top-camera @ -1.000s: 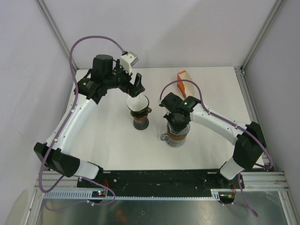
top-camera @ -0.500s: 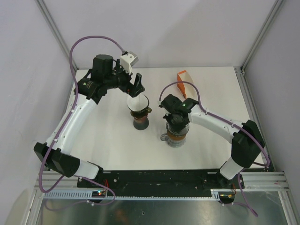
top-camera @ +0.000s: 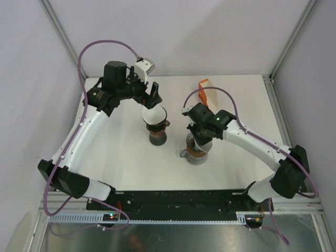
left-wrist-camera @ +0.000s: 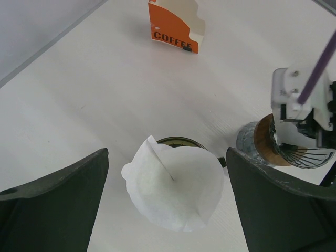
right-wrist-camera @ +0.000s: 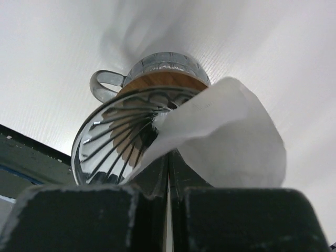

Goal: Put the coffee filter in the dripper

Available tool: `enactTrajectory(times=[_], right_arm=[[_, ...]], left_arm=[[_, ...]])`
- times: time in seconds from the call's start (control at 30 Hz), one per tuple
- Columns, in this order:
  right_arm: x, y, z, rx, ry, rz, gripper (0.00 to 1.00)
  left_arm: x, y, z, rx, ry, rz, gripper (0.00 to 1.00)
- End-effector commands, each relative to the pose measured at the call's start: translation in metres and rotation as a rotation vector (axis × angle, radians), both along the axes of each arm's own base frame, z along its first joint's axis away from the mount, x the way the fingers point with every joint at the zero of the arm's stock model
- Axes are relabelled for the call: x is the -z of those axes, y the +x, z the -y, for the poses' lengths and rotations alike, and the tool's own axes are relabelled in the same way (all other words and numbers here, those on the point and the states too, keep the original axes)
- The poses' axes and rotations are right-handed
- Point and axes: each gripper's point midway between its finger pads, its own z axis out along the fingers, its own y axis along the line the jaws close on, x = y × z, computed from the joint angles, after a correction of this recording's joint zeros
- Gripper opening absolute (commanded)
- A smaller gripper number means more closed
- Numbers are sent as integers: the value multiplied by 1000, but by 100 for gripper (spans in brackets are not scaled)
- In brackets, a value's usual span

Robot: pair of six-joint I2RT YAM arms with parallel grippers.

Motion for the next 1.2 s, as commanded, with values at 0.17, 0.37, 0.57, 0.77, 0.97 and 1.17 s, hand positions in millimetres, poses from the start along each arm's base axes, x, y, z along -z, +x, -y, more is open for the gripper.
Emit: enactTrajectory(times=[0.17, 0.37, 0.57, 0.77, 0.97, 1.17], right_arm=[[-11, 0, 3, -13, -9, 32, 0], [-23, 2, -5, -22, 5, 63, 0], [-7, -2, -17, -67, -39, 33, 0], [20, -2, -12, -67, -150, -6, 0], [21, 0, -16, -71, -140, 1, 0], [5, 0, -12, -60, -116, 41, 0]], left_arm=[[-21, -6, 0, 12, -16, 68, 97], [-20, -6, -1, 11, -12, 70, 97], [-22, -6, -1, 10, -13, 74, 97], [-22, -7, -2, 8, -11, 79, 97], [-23, -8, -2, 9, -14, 78, 97], [-26, -11, 0, 17, -31, 72, 97]])
